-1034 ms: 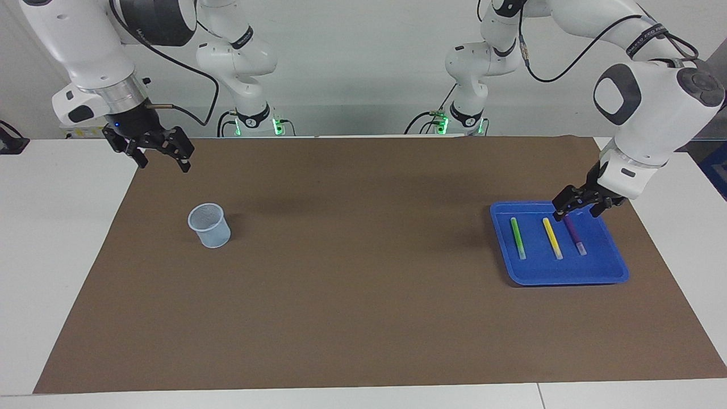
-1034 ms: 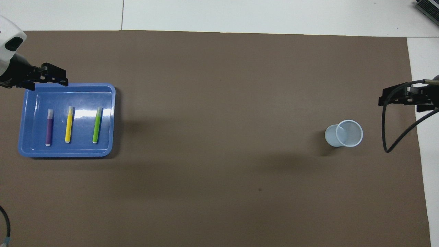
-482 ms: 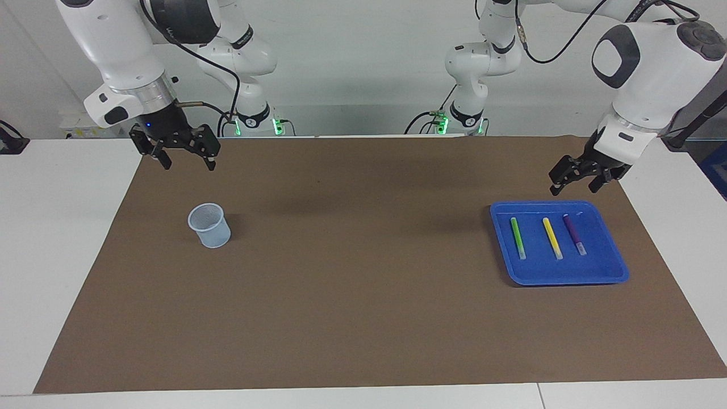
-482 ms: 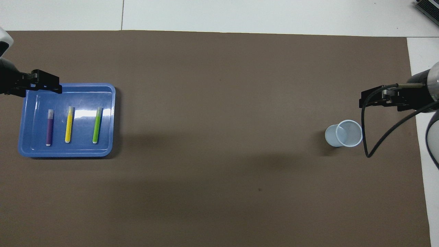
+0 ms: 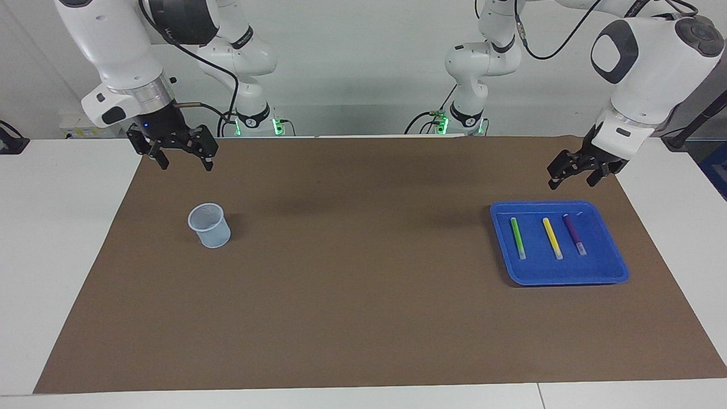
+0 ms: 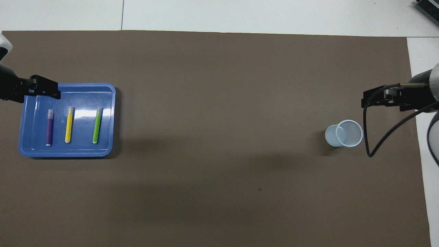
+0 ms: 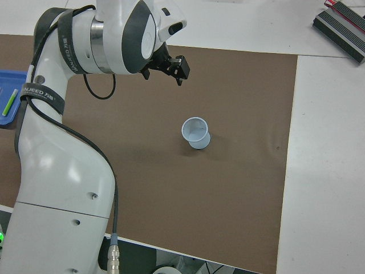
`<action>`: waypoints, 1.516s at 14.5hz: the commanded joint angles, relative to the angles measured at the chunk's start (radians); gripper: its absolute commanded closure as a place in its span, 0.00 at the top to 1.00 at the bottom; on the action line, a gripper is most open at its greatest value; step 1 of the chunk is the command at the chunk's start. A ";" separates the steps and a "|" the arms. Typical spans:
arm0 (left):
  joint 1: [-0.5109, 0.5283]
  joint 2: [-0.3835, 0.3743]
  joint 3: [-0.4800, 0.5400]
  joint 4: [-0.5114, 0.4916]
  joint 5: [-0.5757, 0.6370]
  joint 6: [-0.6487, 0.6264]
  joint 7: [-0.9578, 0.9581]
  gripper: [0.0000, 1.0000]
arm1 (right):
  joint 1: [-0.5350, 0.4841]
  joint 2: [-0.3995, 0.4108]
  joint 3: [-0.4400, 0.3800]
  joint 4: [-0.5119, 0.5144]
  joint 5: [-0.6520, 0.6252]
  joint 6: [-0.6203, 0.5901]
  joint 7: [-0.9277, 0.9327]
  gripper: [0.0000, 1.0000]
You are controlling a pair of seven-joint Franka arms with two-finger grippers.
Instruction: Right arm passes pens to left for tray arrangement
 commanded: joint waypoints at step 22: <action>-0.089 -0.019 0.070 -0.004 0.076 0.043 0.007 1.00 | -0.022 0.010 0.001 0.007 -0.055 0.050 -0.096 1.00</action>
